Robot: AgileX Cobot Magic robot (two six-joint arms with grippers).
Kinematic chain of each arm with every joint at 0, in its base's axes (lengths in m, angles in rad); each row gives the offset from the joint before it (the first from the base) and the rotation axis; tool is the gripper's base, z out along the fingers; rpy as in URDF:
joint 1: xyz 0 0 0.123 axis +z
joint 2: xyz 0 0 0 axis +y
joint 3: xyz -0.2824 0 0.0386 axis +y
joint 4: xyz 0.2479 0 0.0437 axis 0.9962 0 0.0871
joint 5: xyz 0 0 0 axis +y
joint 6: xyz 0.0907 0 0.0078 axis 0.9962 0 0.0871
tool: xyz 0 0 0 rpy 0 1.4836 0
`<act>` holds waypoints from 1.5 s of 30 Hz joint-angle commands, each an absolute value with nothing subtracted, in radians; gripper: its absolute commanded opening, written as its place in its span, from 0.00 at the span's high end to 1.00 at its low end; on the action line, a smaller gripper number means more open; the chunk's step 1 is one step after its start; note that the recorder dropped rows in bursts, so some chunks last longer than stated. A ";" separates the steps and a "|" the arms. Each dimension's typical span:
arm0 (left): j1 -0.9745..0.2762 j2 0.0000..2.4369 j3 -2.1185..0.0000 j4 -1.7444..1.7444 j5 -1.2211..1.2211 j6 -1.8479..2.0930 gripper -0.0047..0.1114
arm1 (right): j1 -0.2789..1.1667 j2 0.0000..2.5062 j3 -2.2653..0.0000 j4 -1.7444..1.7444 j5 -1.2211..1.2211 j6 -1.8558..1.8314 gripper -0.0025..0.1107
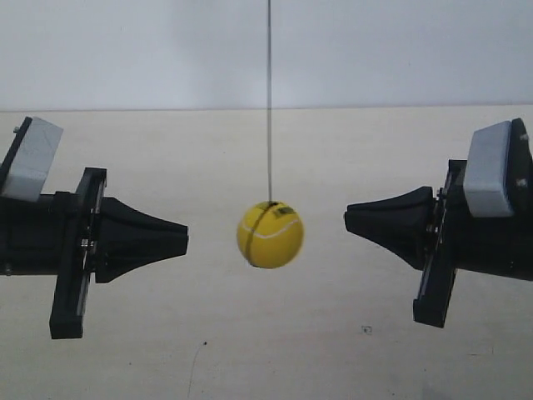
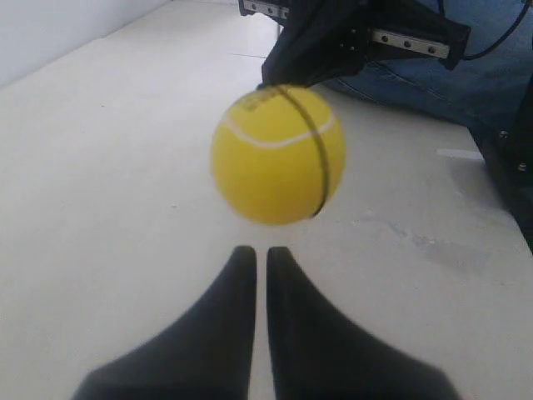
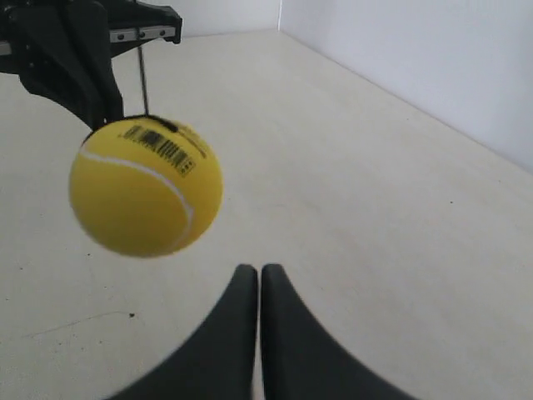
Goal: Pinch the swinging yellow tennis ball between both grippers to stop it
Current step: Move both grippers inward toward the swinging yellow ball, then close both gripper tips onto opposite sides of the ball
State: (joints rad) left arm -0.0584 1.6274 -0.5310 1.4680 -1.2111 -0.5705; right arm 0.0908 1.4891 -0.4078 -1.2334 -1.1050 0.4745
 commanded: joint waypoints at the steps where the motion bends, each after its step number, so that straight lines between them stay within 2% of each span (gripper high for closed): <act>1: -0.067 1.631 -0.536 1.461 -1.221 -0.568 0.92 | 0.093 1.491 -0.413 -1.257 -1.145 0.489 0.98; 21: -0.070 1.631 -0.573 1.455 -1.221 -0.571 0.92 | 0.093 1.491 -0.425 -1.274 -1.166 0.507 0.98; 27: -0.139 1.631 -0.582 1.445 -1.221 -0.562 0.92 | 0.093 1.613 -0.484 -1.308 -1.221 0.517 0.98; 45: -0.141 1.631 -0.582 1.431 -1.221 -0.560 0.92 | 0.093 1.639 -0.501 -1.330 -1.221 0.534 0.98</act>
State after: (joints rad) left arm -0.1368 1.6290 -0.5770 1.4404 -1.2111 -0.5641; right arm 0.0908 1.6405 -0.4982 -1.3239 -1.2043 0.5299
